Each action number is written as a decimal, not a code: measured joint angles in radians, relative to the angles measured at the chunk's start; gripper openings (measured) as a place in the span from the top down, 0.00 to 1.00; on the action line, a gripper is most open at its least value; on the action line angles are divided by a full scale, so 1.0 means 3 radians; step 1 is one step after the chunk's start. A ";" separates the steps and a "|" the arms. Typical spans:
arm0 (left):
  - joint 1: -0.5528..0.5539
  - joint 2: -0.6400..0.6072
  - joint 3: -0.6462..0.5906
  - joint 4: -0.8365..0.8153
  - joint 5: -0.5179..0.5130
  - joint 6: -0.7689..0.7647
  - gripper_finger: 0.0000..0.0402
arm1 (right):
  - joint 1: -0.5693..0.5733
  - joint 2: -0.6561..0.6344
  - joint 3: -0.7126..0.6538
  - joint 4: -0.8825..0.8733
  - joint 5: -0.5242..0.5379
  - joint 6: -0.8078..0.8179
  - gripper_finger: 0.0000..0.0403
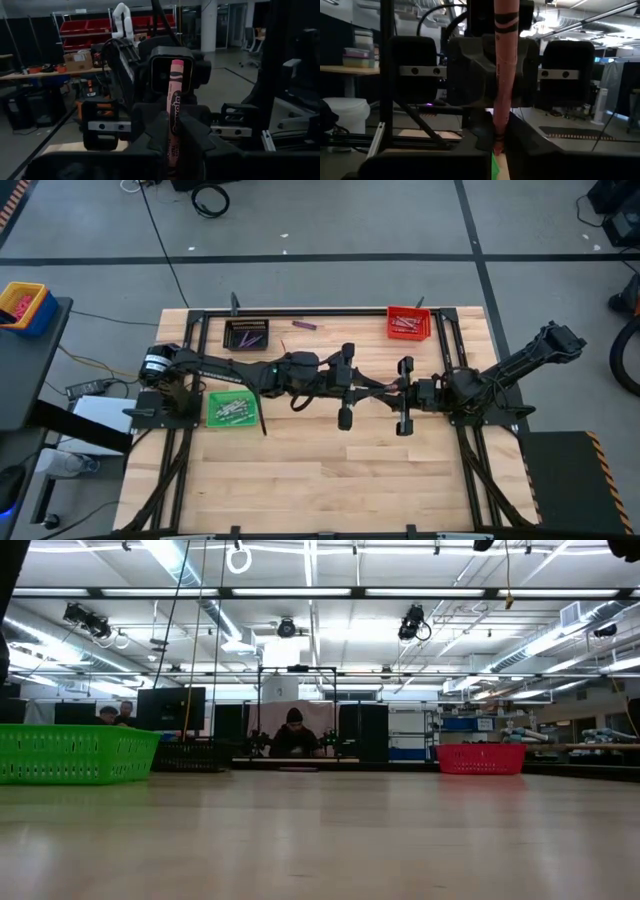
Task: Sort crayons
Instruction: Put the pink crayon into the red bin, then put the violet crayon into the black bin
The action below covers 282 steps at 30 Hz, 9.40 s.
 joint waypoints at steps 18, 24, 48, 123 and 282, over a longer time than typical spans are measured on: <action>-0.0241 -0.0723 -0.0144 -0.3059 -0.0482 -0.0278 0.59 | -0.0158 -0.0048 0.0000 -0.0816 0.1759 -0.0060 0.91; -0.0360 -0.0736 -0.1435 -0.1814 -0.0580 -0.0528 0.59 | -0.0527 -0.0015 0.0000 -0.1466 0.1964 0.0309 0.91; -0.0272 -0.0752 -0.2283 -0.0468 -0.0588 -0.0740 0.59 | -0.4064 0.1522 0.1128 -0.4064 0.0020 -0.0223 0.92; 0.2898 0.1420 0.0441 -0.3154 0.0888 0.1485 0.47 | -0.1411 0.0231 -0.0035 -0.0808 -0.0913 0.0919 0.67; 0.2685 0.0106 0.0427 -0.5065 0.0097 0.1254 0.88 | -0.1110 0.0053 -0.0034 -0.1059 -0.1176 0.1131 0.67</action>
